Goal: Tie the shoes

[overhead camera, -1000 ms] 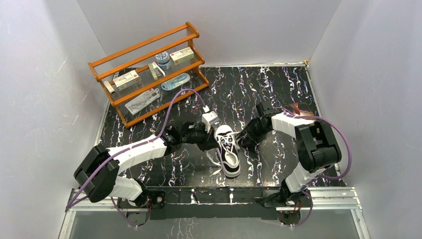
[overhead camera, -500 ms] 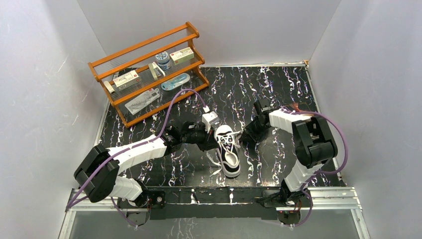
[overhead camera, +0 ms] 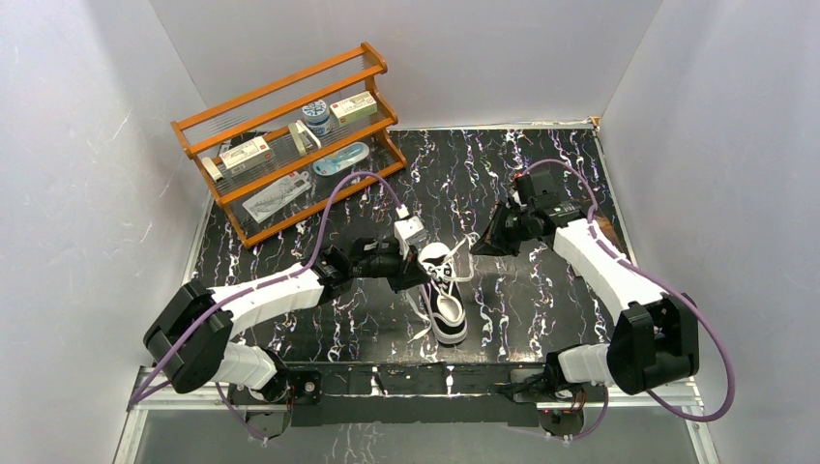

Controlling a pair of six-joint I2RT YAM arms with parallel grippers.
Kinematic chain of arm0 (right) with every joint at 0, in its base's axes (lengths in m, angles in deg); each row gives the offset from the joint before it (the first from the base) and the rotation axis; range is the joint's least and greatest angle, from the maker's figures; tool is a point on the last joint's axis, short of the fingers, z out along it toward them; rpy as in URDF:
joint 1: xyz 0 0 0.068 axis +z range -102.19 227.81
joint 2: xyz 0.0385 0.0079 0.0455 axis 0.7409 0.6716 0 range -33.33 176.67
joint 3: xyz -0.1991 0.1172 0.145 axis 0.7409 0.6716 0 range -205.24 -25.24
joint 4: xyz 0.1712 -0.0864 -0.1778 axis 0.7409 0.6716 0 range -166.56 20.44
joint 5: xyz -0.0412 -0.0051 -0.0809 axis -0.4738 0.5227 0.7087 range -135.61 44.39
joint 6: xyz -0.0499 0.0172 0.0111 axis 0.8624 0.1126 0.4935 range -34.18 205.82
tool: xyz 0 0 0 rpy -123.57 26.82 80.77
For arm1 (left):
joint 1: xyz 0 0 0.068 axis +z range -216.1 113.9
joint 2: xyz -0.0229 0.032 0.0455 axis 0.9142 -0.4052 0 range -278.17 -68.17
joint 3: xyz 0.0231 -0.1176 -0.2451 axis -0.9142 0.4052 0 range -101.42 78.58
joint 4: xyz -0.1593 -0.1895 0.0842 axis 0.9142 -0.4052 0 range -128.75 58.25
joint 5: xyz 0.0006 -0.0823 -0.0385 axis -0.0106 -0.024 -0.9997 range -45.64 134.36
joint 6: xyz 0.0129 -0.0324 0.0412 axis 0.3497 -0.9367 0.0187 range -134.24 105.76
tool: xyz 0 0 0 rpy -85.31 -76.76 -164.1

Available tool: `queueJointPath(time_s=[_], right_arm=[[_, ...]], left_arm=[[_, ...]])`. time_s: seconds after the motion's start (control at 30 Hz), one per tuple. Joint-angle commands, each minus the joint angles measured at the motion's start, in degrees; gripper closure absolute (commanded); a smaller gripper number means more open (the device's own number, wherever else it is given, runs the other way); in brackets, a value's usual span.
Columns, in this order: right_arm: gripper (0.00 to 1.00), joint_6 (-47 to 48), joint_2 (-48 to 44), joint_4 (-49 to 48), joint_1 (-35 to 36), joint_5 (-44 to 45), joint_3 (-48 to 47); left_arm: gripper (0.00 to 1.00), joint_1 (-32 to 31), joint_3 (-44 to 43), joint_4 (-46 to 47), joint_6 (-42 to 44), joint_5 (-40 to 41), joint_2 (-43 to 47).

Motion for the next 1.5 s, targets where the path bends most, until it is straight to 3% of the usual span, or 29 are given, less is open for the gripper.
queueJointPath(time_s=[0.0, 0.33, 0.53, 1.47], right_arm=[[1.00, 4.30, -0.82, -2.31, 0.00, -10.79, -1.58], [1.00, -8.55, 2.73, -7.61, 0.00, -20.21, -6.48], [1.00, -16.89, 1.19, -8.72, 0.00, -20.33, -4.74], [1.00, -21.44, -0.90, -8.34, 0.04, -22.30, -3.32]], left_arm=[[1.00, -0.12, 1.64, 7.15, 2.88, -1.36, 1.44], [1.00, -0.20, 1.71, 13.70, 5.95, -4.98, -2.07], [1.00, -0.20, 1.88, 17.50, 8.72, -5.07, -4.10], [0.97, -0.16, 3.69, 31.50, 0.43, -0.79, -10.26]])
